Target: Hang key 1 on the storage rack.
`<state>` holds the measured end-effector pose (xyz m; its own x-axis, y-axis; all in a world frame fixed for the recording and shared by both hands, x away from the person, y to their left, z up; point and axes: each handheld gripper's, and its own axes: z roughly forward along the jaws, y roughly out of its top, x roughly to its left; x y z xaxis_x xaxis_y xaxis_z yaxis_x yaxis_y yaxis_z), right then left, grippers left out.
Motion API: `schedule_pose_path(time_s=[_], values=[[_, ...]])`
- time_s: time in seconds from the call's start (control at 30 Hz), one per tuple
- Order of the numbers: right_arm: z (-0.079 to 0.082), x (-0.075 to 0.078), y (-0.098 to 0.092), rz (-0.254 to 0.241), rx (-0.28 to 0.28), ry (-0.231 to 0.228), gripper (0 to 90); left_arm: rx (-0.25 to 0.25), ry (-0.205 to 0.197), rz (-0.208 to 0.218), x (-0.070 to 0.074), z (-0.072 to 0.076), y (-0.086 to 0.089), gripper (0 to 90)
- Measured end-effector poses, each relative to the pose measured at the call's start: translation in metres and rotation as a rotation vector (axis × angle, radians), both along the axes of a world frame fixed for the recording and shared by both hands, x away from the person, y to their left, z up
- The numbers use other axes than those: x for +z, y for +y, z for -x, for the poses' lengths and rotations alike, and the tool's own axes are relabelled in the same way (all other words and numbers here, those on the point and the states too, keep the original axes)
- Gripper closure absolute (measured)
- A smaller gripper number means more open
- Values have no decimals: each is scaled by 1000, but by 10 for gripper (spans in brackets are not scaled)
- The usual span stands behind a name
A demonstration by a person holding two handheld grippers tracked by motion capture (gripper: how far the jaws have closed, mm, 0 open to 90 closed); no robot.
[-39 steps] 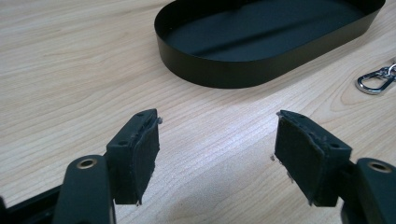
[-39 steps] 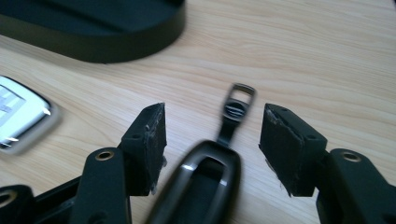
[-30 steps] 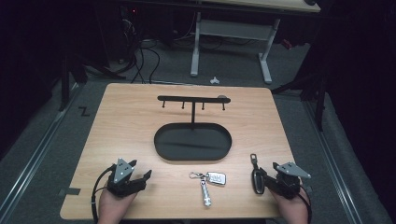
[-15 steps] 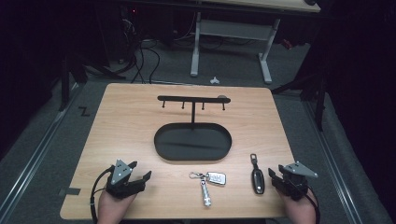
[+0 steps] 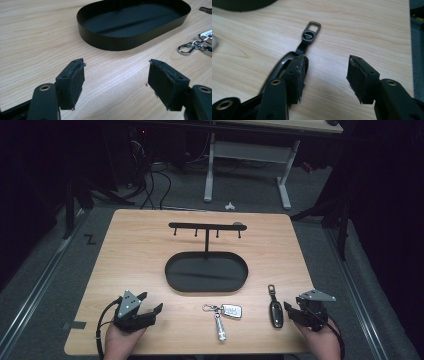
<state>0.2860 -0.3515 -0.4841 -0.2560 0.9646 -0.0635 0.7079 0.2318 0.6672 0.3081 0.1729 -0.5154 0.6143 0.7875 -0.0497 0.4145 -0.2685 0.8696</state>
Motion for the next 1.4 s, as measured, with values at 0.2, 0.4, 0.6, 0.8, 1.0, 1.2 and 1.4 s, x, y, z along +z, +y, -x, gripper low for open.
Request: schedule_pose_path(time_s=[0.2, 0.4, 0.6, 0.8, 1.0, 1.2, 1.4], values=[[-9, 7, 0, -16, -7, 35, 515, -30, -11, -10, 0, 2, -6, 300], [-16, 10, 3, -10, -6, 75, 554, -31, -4, -14, -2, -1, -6, 297], [-23, 15, 4, 8, -13, 119, 582, -34, -7, -18, -2, 1, -6, 298], [-35, 24, 12, 94, 4, 190, 553, -42, -5, -28, -3, 0, -7, 298], [-48, 24, 17, 109, -12, 293, 515, -41, -2, -24, -3, -1, -4, 298], [-62, 26, 20, 105, -24, 403, 485, -50, 2, -33, -5, -3, -5, 298], [-73, 29, 24, 94, -38, 484, 475, -57, -1, -31, -4, -2, -6, 299]])
